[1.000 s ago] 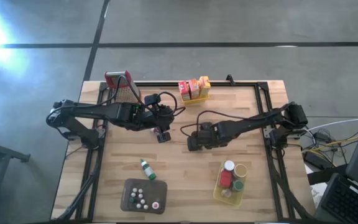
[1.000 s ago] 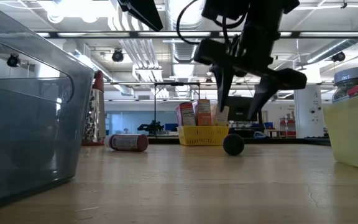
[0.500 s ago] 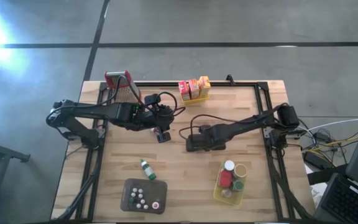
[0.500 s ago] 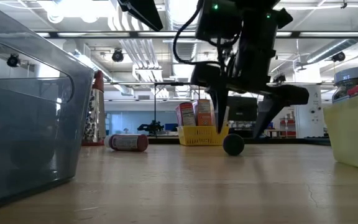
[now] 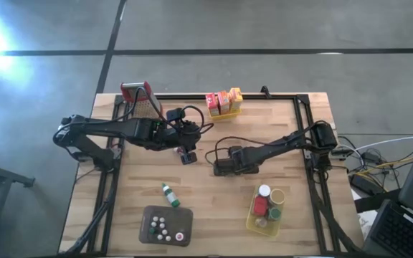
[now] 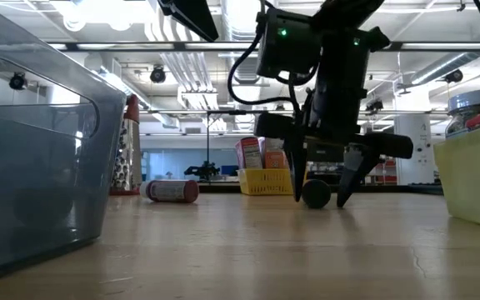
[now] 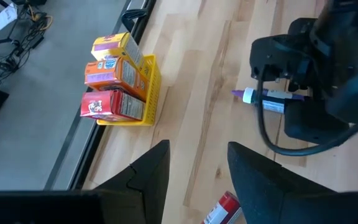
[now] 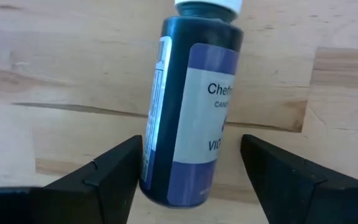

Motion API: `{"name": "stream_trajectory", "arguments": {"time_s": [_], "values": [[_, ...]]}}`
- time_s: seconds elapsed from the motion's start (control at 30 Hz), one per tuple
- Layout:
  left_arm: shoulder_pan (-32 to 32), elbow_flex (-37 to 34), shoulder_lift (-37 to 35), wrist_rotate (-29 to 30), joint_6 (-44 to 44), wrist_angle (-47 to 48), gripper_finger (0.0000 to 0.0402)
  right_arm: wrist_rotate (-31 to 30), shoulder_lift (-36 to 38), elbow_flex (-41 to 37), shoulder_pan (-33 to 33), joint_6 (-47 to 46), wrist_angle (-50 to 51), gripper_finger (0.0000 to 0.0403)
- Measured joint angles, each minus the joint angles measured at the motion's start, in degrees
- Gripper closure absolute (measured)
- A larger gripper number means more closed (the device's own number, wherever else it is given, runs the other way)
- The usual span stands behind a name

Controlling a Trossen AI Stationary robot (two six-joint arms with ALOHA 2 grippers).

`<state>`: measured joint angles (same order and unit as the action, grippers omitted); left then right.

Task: Pick & Place Kitchen Items
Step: Put the large violet food coloring bottle into the black bin

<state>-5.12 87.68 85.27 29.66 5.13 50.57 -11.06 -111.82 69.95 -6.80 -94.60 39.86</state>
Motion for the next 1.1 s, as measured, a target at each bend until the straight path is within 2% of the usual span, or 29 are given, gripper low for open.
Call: {"name": "stream_trajectory", "arguments": {"time_s": [0.3, 0.67, 0.93, 1.1], "values": [[-0.01, 0.00, 0.01, -0.01, 0.00, 0.02, 0.0234, -10.40, -0.66, -0.17, -3.30, -4.53, -0.71, 0.0152], [0.01, 0.00, 0.00, 0.01, 0.00, 0.00, 0.0234, -15.12, -4.47, 0.00, -5.41, -8.84, -1.00, 0.0142], [0.01, 0.00, 0.00, -0.01, 0.00, 0.02, 0.0234, -15.88, -3.35, 0.15, -7.09, -8.44, 1.36, 0.0197], [0.01, 0.00, 0.00, 0.01, 0.02, 0.04, 0.0234, -15.04, -1.56, -0.13, -7.22, -3.82, 2.86, 0.0243]]}}
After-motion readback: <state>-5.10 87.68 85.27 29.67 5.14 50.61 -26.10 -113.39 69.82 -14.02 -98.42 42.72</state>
